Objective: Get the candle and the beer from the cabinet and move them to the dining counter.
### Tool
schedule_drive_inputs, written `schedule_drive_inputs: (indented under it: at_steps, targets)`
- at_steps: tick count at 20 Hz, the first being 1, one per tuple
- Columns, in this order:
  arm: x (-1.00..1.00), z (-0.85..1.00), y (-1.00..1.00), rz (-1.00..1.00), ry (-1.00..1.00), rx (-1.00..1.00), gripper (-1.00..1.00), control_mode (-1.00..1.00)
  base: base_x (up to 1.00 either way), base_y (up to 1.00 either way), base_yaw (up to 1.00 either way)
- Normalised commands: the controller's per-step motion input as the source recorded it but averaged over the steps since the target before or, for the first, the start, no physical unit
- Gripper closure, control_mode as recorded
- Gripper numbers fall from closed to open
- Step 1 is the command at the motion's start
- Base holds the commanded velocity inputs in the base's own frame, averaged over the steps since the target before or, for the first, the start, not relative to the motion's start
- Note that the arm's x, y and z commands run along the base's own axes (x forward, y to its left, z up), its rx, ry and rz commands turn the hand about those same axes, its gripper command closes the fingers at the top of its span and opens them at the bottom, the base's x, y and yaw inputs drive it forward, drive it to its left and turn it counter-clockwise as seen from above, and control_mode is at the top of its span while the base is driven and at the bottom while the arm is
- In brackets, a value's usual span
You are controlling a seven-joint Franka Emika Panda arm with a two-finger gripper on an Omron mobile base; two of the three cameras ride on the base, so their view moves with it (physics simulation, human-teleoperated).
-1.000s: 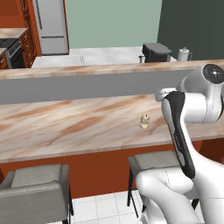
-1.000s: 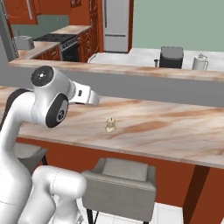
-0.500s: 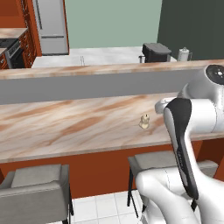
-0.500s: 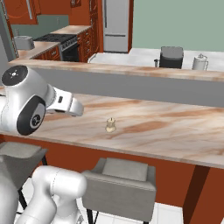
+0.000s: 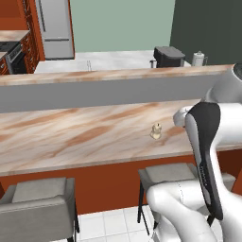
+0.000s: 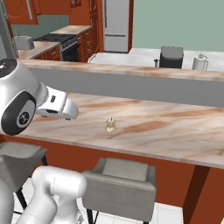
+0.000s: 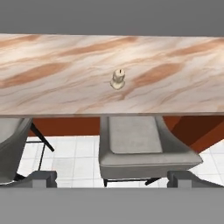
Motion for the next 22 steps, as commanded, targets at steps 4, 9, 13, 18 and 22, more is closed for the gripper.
schedule_drive_inputs:
  at_steps: [4,9,13,18,22]
  targets:
    - [-0.02,0.19,0.0,0.0,0.1,0.0,-1.0,-1.0,0.0,0.0,0.0]
    - [0.0,0.12,0.0,0.0,0.11,0.0,-1.0,-1.0,0.0,0.0,0.0]
    - [0.0,0.05,0.03,0.0,0.16,0.0,-1.0,-1.0,0.0,0.0,0.0]
    - [-0.05,0.0,0.05,0.0,0.15,0.0,-1.0,-1.0,0.0,0.0,0.0]
    - [-0.01,-0.02,0.0,0.0,0.03,0.0,-1.0,-1.0,0.0,0.0,0.0]
